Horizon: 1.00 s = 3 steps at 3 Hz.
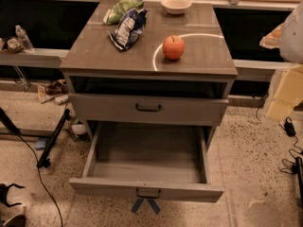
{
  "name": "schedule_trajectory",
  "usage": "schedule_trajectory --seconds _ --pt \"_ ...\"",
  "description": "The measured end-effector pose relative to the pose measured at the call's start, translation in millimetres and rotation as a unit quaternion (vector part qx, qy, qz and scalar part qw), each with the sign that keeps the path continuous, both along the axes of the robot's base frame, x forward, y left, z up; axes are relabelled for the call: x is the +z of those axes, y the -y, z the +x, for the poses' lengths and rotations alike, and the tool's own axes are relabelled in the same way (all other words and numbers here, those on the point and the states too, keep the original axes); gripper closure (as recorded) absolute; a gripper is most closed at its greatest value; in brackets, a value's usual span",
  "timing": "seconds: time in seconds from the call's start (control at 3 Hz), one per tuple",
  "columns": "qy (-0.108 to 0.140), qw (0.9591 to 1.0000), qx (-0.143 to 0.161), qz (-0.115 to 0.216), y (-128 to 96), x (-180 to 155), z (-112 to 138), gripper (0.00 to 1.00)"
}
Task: Place apple into middle drawer
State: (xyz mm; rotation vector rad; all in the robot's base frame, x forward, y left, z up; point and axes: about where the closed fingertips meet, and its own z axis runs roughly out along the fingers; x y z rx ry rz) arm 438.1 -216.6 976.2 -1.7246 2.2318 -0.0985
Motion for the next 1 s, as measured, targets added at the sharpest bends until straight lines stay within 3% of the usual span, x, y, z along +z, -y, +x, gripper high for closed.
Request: schedule_trajectory --seconds 0.33,0.67,1.0 --pt "0.0 1.0 0.0 0.0 0 0 0 0.0" --pt "0.03 0.9991 -0.012 0.028 0 5 18 0.0" --pt "0.081 0.9914 -0.049 0.091 2 10 58 0.0"
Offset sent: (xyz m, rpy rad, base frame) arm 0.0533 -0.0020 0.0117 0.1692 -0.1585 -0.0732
